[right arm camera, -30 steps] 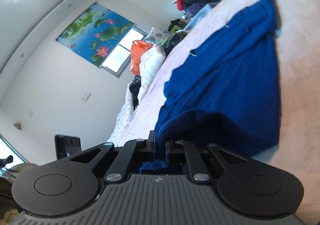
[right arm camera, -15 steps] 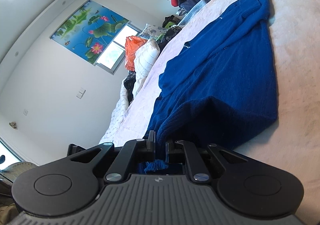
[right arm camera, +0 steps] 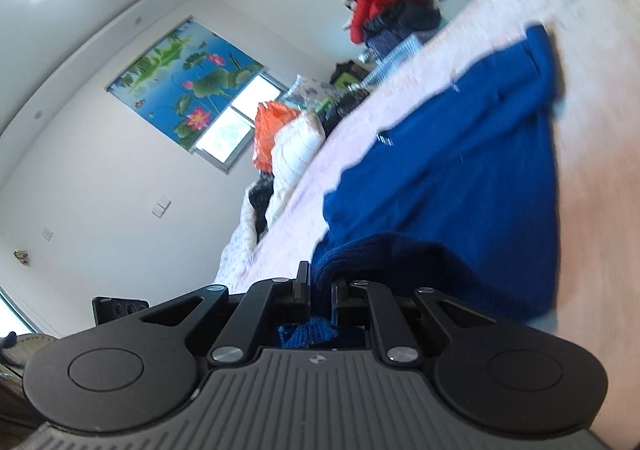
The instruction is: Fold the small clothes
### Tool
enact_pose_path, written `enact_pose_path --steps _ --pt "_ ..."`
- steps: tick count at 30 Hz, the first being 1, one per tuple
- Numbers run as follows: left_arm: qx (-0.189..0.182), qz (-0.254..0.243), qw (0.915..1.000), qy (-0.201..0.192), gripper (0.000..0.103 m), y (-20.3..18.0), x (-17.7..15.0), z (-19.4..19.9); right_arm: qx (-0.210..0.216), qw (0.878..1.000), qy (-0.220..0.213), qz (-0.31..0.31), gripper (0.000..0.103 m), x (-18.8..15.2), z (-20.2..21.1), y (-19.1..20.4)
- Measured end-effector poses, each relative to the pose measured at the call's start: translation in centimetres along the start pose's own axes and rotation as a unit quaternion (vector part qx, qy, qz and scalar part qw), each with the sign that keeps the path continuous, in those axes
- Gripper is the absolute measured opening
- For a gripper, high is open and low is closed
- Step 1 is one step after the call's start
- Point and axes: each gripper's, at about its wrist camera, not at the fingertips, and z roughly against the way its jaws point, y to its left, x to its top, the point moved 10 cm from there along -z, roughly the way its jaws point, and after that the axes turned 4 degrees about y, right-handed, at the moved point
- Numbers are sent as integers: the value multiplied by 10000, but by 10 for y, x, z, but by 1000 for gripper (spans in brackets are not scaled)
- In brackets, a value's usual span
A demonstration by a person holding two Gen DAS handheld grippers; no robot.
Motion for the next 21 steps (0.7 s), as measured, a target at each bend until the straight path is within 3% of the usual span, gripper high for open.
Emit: enact_pose_path --steps 6,9,12,14,16,18,21 --pt "213 -37 9994 -267 8 7 41 -11 -23 9995 -294 78 14 41 -11 -3" --pt "-90 233 9996 151 8 8 37 -22 -86 9993 -355 15 14 47 -15 -11" --pt "-300 532 9955 725 10 24 13 -23 -116 9993 -346 -93 14 43 -17 -23" --pt "-297 813 9903 1089 21 34 -12 -25 -193 9991 -322 -211 14 39 -18 -33" --pt "-361 1162 9828 1390 67 40 -37 -28 -185 9985 -319 -405 14 33 -20 -43" --pt "-421 1481 9798 1279 86 41 -53 -27 -152 9984 -280 -474 14 28 -22 -47" --pt "-795 1701 9724 1388 86 27 -68 -35 -240 9984 -201 -462 17 21 -27 -47"
